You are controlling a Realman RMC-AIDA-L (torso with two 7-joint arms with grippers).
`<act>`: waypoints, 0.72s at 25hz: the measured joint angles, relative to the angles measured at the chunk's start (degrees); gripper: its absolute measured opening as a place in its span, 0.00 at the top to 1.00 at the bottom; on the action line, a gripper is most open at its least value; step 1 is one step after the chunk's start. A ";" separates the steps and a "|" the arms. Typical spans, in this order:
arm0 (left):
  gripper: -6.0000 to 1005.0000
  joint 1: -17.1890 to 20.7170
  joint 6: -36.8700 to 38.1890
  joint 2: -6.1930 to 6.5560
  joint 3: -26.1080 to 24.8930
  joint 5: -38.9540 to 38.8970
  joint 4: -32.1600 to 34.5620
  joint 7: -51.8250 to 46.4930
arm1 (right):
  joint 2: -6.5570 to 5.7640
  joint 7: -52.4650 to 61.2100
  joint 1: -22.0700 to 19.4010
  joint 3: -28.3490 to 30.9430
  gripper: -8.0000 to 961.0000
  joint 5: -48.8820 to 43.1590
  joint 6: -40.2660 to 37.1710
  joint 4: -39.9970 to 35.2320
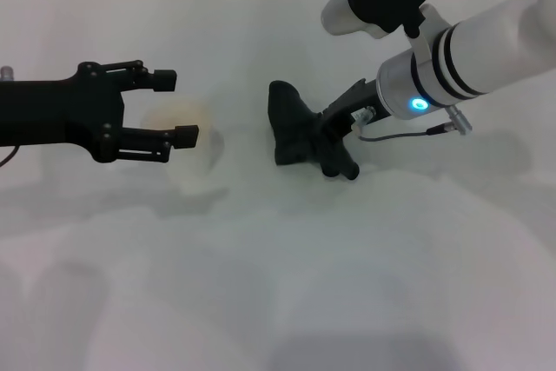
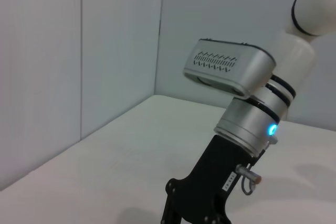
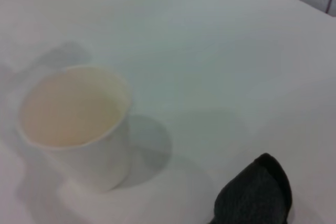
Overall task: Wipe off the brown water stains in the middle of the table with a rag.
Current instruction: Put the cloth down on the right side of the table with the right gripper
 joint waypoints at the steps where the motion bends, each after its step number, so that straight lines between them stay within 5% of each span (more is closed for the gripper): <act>1: 0.12 0.09 0.01 0.00 0.00 -0.10 -0.03 0.00 | 0.00 0.02 0.33 0.11 0.92 0.19 0.41 0.58; 18: 0.12 0.69 0.31 0.00 0.00 -0.12 -0.13 0.00 | -0.31 0.25 -1.06 0.86 0.92 -0.05 2.67 1.79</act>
